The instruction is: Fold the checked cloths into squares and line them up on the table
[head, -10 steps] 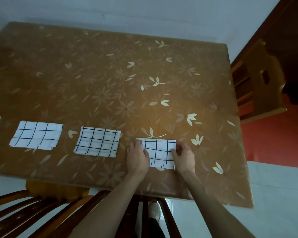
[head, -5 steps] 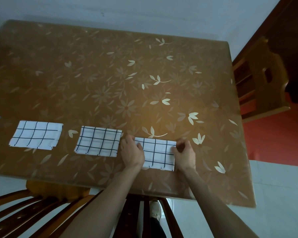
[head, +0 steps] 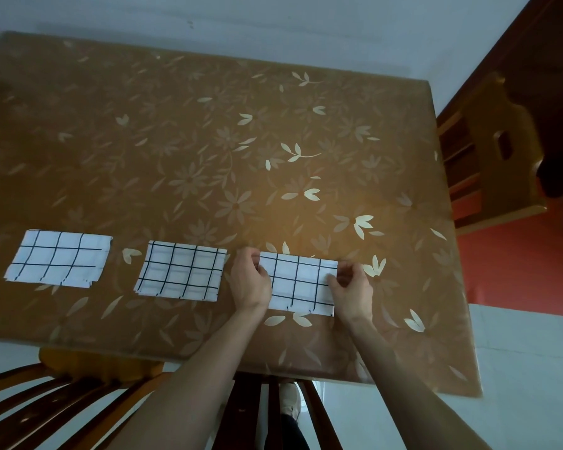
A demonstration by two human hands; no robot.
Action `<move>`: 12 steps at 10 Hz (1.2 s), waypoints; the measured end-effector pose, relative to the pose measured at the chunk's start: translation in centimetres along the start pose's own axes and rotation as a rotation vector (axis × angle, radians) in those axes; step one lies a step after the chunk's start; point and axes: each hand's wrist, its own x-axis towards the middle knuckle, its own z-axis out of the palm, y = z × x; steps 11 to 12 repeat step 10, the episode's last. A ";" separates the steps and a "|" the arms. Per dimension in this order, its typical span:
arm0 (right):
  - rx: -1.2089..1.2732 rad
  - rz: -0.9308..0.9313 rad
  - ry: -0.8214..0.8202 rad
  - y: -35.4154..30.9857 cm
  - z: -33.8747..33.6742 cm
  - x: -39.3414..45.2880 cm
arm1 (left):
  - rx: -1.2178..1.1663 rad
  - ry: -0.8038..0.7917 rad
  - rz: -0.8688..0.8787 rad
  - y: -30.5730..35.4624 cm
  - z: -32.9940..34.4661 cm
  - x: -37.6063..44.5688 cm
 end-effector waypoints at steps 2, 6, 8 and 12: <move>-0.098 -0.061 -0.008 1.0 0.2 -0.1 | 0.028 -0.042 0.046 -0.7 -0.4 -0.8; -0.473 -0.420 0.001 1.9 -0.9 -1.2 | 0.406 -0.074 0.429 -2.0 -1.2 -2.8; -0.576 -0.457 -0.096 2.2 -0.3 -1.9 | 0.559 -0.241 0.623 -2.7 -1.3 -3.9; -0.642 -0.474 -0.125 1.1 -0.9 -2.4 | 0.526 -0.269 0.615 -1.9 -2.2 -4.7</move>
